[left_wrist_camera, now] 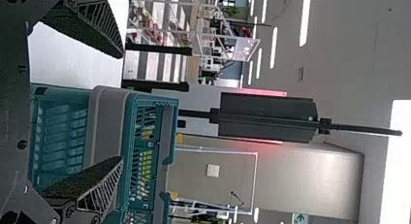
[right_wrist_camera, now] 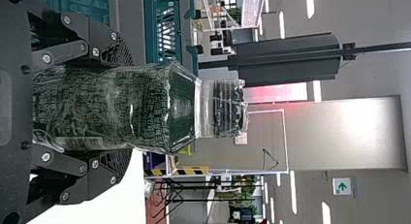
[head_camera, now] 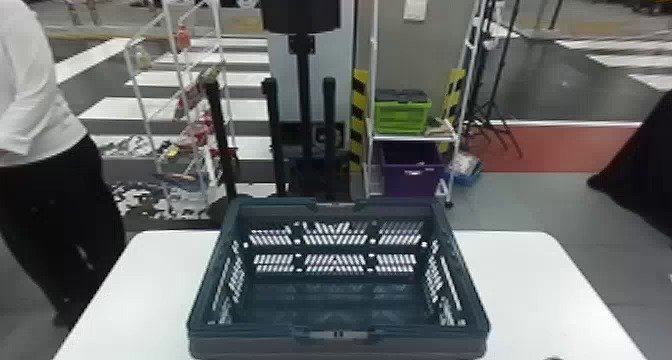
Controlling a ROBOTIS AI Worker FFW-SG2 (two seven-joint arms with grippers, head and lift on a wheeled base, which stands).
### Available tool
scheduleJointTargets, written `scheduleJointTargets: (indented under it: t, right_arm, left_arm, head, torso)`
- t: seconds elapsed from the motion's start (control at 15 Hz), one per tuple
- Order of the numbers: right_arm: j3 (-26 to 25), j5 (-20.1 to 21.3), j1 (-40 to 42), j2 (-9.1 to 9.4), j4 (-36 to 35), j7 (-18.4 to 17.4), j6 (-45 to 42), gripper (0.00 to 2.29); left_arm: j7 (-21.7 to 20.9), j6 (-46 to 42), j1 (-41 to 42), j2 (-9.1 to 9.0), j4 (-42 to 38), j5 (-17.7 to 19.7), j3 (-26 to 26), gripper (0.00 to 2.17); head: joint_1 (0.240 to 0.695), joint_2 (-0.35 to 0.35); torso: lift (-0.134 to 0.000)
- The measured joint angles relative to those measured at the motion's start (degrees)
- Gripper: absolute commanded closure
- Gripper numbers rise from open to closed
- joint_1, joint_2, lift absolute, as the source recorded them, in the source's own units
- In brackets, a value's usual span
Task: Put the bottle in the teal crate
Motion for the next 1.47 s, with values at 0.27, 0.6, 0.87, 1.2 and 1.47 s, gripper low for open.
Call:
scheduleJointTargets:
  t: [0.27,0.6,0.87,1.2,1.47]
  right_arm:
    - [0.0,0.0,0.0,-0.14,-0.5,0.0,0.5,2.22]
    - [0.0,0.1,0.0,-0.17,-1.1,0.0,1.4,2.22]
    - [0.0,0.9,-0.2,-0.16,-4.6,0.0,4.3,2.22]
    - [0.7,2.6,-4.7,0.02,-12.0,0.0,18.0,2.22]
    - [3.2,4.2,-12.3,0.15,-15.3,-0.1,33.5,2.22]
  left_arm:
    - [0.0,0.0,0.0,0.07,-0.2,0.0,0.0,0.14]
    - [0.0,0.0,0.1,0.21,-0.4,0.0,0.0,0.14]
    - [0.0,0.0,0.0,0.18,-0.2,0.0,0.0,0.14]
    - [-0.2,-0.3,0.1,0.16,0.2,0.0,0.0,0.13]
    - [-0.2,-1.0,0.2,0.16,0.7,0.0,0.1,0.12]
  head:
    - [0.499,0.0]
    - [0.499,0.0]
    - [0.499,0.0]
    - [0.499,0.0]
    - [0.499,0.0]
  torso:
    - [0.0]
    - [0.0]
    - [0.0]
    - [0.0]
    - [0.0]
